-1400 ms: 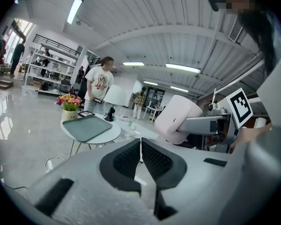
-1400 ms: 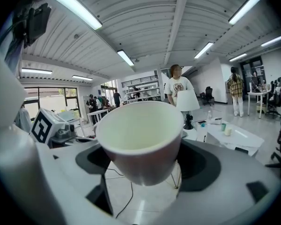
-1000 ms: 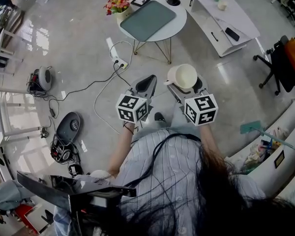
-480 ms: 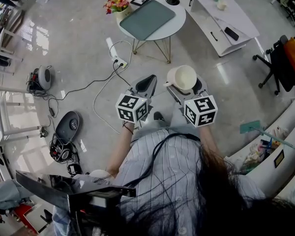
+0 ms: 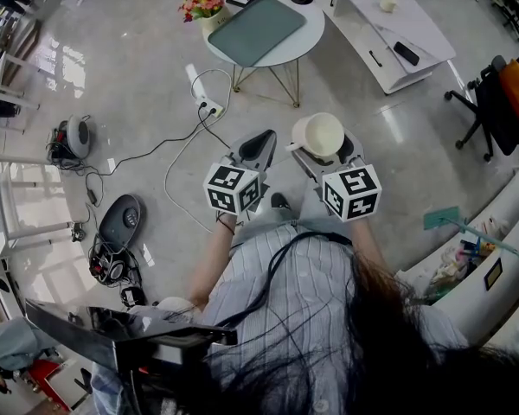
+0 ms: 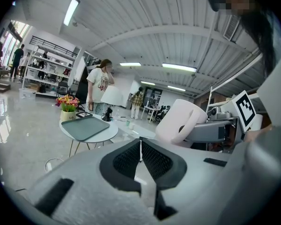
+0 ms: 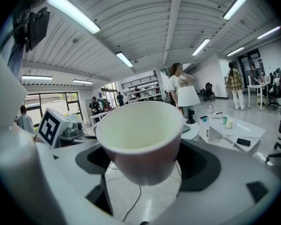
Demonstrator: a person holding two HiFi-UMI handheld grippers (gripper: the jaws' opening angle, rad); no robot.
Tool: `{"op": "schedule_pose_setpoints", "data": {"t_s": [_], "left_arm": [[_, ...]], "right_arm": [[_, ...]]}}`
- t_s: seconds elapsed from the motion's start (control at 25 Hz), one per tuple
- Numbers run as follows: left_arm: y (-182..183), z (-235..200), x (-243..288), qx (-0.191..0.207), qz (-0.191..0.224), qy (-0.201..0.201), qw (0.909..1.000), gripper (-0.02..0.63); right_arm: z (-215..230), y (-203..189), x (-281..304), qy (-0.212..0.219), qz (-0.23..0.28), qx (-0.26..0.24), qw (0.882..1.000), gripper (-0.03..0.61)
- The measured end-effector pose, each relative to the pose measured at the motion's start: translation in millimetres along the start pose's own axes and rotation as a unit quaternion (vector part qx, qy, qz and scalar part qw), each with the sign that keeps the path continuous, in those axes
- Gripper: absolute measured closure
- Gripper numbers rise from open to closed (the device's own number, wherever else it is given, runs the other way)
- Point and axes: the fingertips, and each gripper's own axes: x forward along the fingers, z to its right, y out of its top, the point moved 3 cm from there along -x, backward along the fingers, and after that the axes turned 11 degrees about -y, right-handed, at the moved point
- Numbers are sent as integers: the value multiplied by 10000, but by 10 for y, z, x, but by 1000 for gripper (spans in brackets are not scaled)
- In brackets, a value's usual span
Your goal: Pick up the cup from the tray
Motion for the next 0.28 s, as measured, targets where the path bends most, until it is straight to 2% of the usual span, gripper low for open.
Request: {"op": "schedule_pose_setpoints", "data": {"t_s": [0.28], "left_arm": [[7, -42, 29, 1, 1, 47, 10000, 600]], "right_arm": [[55, 3, 31, 2, -8, 3, 10000, 173]]}}
